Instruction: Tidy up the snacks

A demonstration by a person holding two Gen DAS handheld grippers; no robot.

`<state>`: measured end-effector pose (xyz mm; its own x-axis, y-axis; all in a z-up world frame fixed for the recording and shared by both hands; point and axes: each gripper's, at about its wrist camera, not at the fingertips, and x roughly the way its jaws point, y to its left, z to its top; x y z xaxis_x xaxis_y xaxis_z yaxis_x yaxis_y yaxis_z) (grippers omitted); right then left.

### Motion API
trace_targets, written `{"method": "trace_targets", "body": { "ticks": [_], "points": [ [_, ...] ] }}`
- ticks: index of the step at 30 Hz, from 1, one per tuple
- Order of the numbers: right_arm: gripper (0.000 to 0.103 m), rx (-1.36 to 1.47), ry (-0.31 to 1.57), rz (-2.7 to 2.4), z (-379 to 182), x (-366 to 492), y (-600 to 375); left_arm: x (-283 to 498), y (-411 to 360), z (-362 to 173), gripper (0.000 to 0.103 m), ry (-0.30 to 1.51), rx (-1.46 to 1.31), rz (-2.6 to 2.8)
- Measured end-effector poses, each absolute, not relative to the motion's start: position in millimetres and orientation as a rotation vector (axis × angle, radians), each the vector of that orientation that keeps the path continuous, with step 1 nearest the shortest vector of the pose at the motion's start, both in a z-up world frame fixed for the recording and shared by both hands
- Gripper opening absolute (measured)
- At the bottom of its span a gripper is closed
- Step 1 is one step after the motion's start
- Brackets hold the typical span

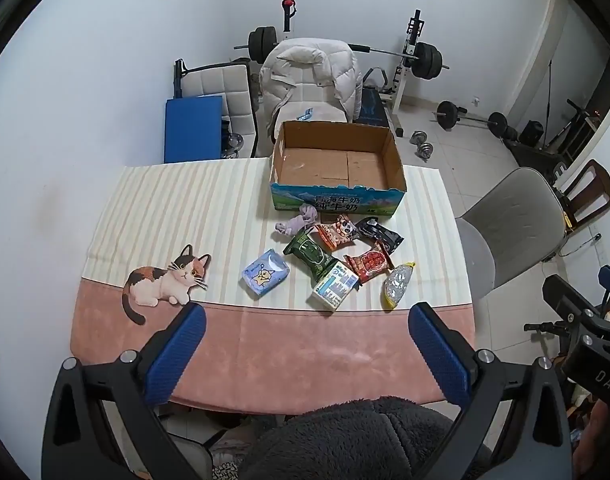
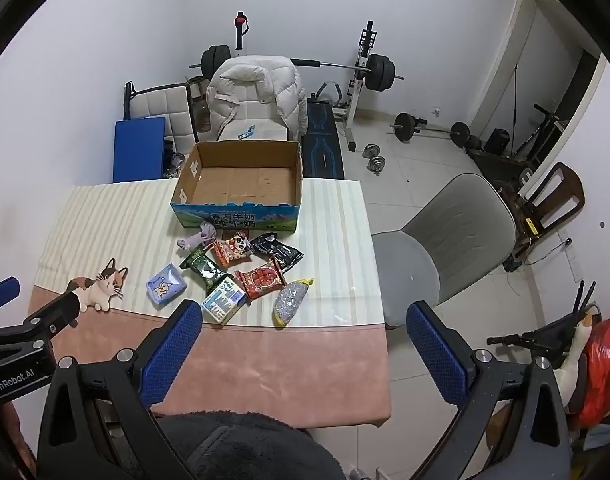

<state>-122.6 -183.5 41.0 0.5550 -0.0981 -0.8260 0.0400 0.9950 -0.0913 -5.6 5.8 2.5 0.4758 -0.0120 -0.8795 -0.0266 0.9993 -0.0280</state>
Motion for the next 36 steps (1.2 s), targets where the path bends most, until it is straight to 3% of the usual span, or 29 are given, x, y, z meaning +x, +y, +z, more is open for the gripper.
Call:
{"method": "trace_targets", "body": {
  "ticks": [36],
  "points": [
    [0.103,-0.068,0.967,-0.068,45.0,-118.2,-176.1,-4.7,6.1,3.6,0.103,1.062,-0.039,0.002]
  ]
}}
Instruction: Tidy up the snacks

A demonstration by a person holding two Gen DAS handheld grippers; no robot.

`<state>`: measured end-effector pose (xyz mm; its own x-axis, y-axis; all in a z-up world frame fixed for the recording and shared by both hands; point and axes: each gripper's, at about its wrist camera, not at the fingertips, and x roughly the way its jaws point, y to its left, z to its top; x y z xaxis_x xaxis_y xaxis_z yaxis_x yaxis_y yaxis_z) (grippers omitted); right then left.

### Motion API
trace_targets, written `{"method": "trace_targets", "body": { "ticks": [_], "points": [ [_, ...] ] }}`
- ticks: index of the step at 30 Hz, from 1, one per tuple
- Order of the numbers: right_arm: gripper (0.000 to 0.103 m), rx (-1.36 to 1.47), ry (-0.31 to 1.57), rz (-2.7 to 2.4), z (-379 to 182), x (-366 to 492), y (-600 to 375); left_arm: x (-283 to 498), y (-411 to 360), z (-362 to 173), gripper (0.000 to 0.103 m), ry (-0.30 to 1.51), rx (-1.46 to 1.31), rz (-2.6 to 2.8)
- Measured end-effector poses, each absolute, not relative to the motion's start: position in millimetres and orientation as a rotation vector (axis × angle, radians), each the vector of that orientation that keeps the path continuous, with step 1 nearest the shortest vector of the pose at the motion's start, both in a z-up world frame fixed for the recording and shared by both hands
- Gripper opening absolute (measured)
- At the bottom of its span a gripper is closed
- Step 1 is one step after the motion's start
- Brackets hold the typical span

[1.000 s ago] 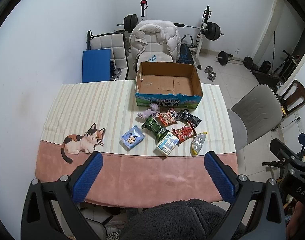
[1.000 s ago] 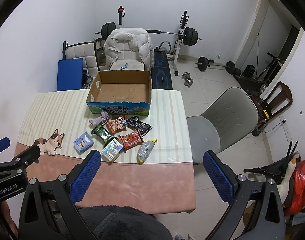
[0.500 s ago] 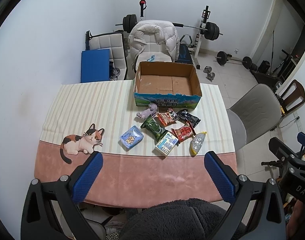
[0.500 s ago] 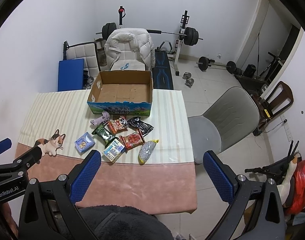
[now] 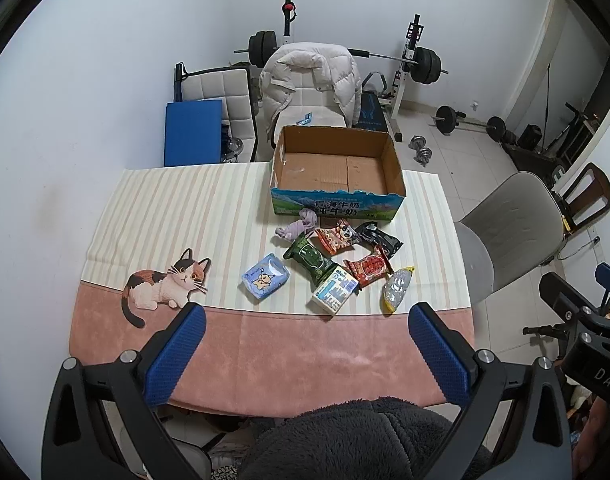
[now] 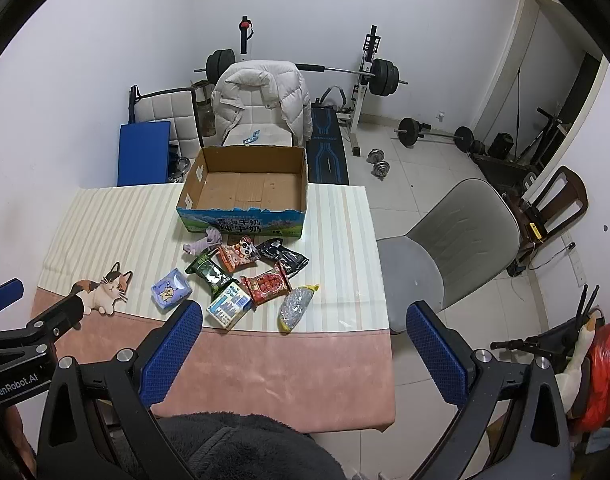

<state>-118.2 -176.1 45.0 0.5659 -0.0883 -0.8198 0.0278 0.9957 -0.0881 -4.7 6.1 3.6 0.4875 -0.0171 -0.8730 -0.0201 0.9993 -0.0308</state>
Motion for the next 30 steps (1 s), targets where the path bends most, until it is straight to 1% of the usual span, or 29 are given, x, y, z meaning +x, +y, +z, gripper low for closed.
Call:
{"method": "trace_targets", "body": {
  "ticks": [30],
  "points": [
    [0.103,-0.072,0.949,-0.067,48.3,-117.4,-177.8,-1.4,10.1,9.7,0.103,1.047,-0.048,0.009]
  ]
}}
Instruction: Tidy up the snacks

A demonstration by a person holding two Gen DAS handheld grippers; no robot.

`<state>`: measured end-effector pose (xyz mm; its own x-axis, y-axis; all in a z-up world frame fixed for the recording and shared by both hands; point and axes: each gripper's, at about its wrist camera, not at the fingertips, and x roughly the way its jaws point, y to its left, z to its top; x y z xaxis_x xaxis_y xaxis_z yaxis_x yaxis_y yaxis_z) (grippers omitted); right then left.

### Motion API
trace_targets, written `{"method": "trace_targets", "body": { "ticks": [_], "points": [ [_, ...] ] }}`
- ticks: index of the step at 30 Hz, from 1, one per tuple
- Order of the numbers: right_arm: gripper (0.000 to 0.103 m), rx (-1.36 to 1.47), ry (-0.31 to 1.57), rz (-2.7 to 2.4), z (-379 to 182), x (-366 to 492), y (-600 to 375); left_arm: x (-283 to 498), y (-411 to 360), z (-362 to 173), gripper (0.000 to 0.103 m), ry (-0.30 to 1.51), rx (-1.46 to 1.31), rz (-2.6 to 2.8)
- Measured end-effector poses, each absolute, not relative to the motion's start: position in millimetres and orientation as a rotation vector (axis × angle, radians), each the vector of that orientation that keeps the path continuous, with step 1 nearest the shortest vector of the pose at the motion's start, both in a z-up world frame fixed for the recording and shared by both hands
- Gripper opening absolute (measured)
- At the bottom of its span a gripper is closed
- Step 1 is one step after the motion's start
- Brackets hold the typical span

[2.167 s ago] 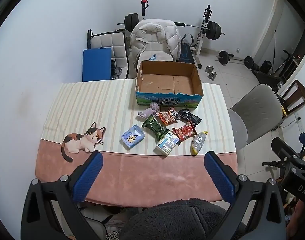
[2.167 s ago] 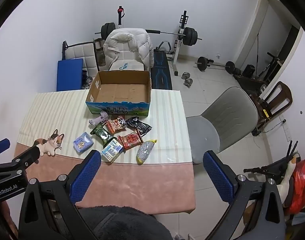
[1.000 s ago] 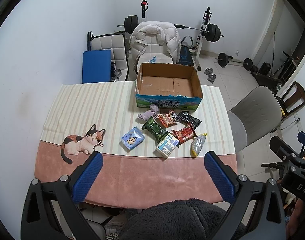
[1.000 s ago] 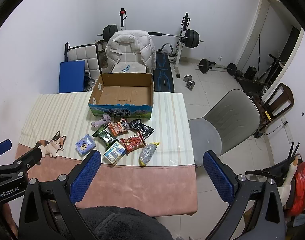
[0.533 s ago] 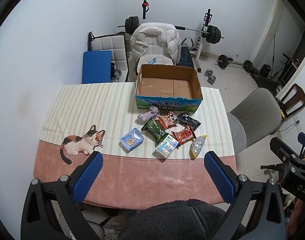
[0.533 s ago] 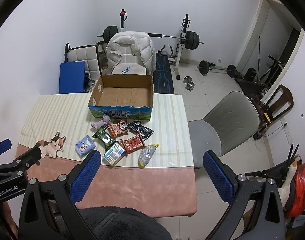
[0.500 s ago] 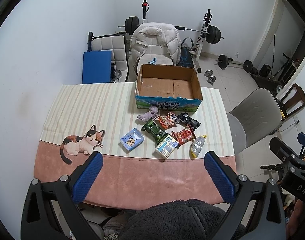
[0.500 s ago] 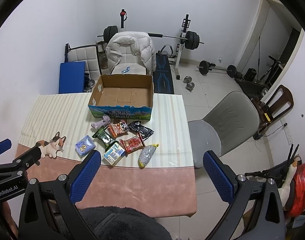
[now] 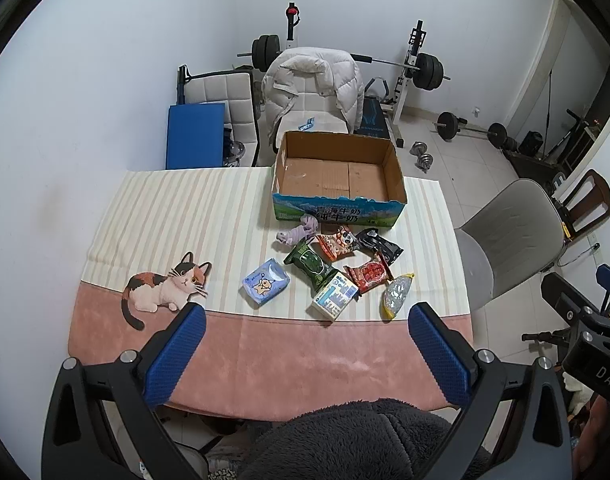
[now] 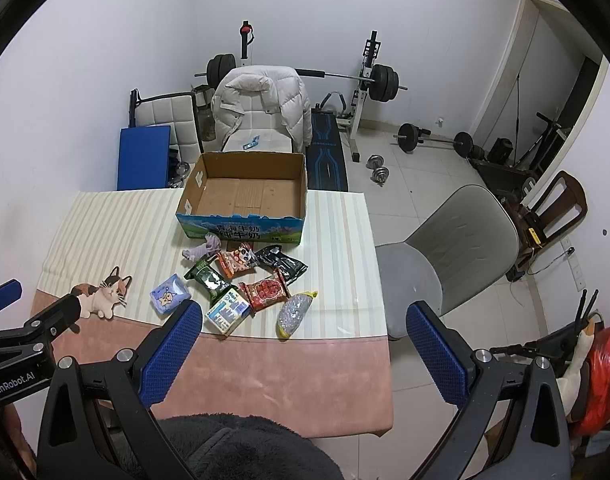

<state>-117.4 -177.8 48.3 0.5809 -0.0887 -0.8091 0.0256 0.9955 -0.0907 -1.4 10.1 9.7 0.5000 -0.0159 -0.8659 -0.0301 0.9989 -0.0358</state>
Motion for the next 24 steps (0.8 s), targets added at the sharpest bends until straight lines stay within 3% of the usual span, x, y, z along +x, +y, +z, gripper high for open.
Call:
{"method": "trace_targets", "body": {
  "ticks": [17,24],
  "points": [
    [0.103,-0.074,0.944,-0.072,49,-116,-177,7,9,7,0.103,1.05,-0.056,-0.007],
    [0.103,0.051,1.086,-0.03,-11,-71,-197,47,8,-43,0.103,1.089,0.011,-0.027]
  ]
}}
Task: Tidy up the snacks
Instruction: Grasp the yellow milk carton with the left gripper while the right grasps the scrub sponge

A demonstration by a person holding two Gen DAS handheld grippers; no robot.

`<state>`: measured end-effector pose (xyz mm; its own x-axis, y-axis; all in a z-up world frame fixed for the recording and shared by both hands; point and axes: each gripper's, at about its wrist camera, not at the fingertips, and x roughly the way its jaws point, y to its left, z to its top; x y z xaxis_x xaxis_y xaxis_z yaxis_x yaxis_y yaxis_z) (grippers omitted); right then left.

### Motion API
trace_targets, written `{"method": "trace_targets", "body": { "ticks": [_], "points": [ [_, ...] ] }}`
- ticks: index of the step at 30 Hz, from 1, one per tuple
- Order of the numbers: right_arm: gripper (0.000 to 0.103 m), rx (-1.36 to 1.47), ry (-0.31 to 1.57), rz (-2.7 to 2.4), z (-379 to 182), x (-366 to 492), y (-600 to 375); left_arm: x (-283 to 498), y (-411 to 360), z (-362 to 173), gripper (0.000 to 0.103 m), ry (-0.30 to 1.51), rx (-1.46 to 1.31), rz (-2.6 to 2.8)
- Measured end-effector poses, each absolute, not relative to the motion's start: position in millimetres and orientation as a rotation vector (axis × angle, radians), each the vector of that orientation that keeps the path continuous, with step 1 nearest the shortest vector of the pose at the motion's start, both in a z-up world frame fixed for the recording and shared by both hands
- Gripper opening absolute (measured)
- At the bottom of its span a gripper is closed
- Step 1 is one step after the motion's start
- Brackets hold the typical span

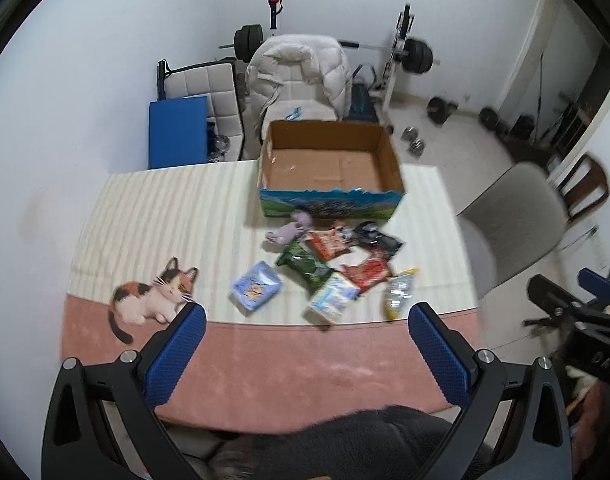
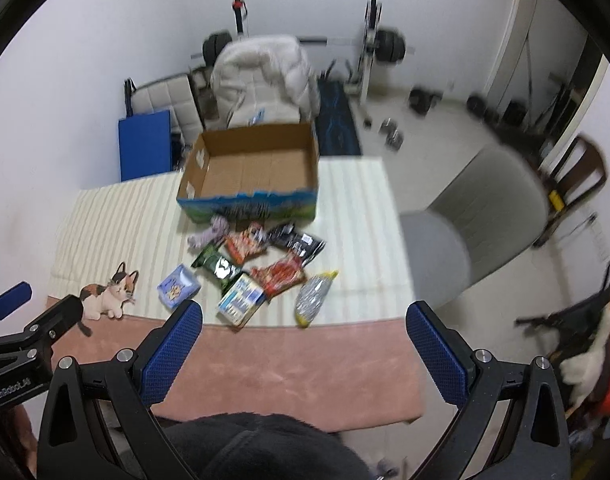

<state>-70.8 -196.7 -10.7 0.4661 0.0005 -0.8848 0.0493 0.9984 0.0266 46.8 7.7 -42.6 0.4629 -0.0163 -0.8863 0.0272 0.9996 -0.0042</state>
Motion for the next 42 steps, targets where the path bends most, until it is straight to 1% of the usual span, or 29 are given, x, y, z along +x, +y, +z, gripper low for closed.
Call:
{"method": "trace_targets", "body": {
  "ticks": [5,9,12,14,16,18,20,21,22,23,24,25,27,30,32,34,37,41,42],
  "points": [
    [0.103,0.147,1.258,-0.01,-107,-13,-211,90,6,-112,0.103,1.148,0.123,-0.04],
    [0.103,0.218,1.432,0.008,-200,26,-222,118,-11,-178,0.103,1.249,0.201,-0.134],
    [0.103,0.249,1.502,0.006,-253,44,-229,141,-28,-234,0.103,1.361,0.214,-0.218],
    [0.103,0.257,1.527,-0.008,-281,53,-233,155,-43,-278,0.099,1.438,0.232,-0.251],
    [0.103,0.285,1.551,-0.017,-310,62,-242,165,-58,-309,0.092,1.497,0.253,-0.276],
    [0.103,0.305,1.568,-0.027,-333,70,-250,174,-73,-348,0.091,1.567,0.278,-0.302],
    [0.095,0.352,1.594,-0.015,-360,75,-262,179,-82,-378,0.084,1.636,0.3,-0.305],
    [0.088,0.364,1.613,-0.023,-372,76,-266,181,-87,-391,0.08,1.656,0.32,-0.306],
    [0.086,0.376,1.631,-0.025,-380,77,-269,181,-90,-401,0.077,1.672,0.331,-0.308],
    [0.086,0.393,1.64,-0.02,-387,78,-272,182,-92,-408,0.077,1.676,0.348,-0.296],
    [0.086,0.425,1.642,-0.009,-395,78,-276,181,-94,-410,0.075,1.66,0.369,-0.282],
    [0.086,0.439,1.642,-0.001,-399,80,-277,181,-94,-410,0.067,1.651,0.37,-0.277],
    [0.086,0.466,1.641,0.021,-406,83,-277,181,-90,-409,0.067,1.656,0.312,-0.25],
    [0.086,0.504,1.653,0.049,-413,87,-268,173,-76,-412,0.065,1.715,0.2,-0.171],
    [0.077,0.501,1.665,0.054,-421,93,-260,164,-67,-413,0.065,1.749,0.124,-0.112],
    [0.058,0.463,1.698,0.054,-430,100,-249,158,-59,-413,0.065,1.76,0.055,-0.074],
    [0.054,0.383,1.729,0.041,-439,100,-238,152,-48,-419,0.066,1.787,-0.043,-0.058],
    [0.054,0.29,1.764,0.042,-439,86,-232,147,-45,-449,0.066,1.802,-0.066,-0.072],
    [0.055,0.271,1.769,0.035,-439,83,-230,146,-44,-451,0.064,1.798,-0.069,-0.073]
  ]
}}
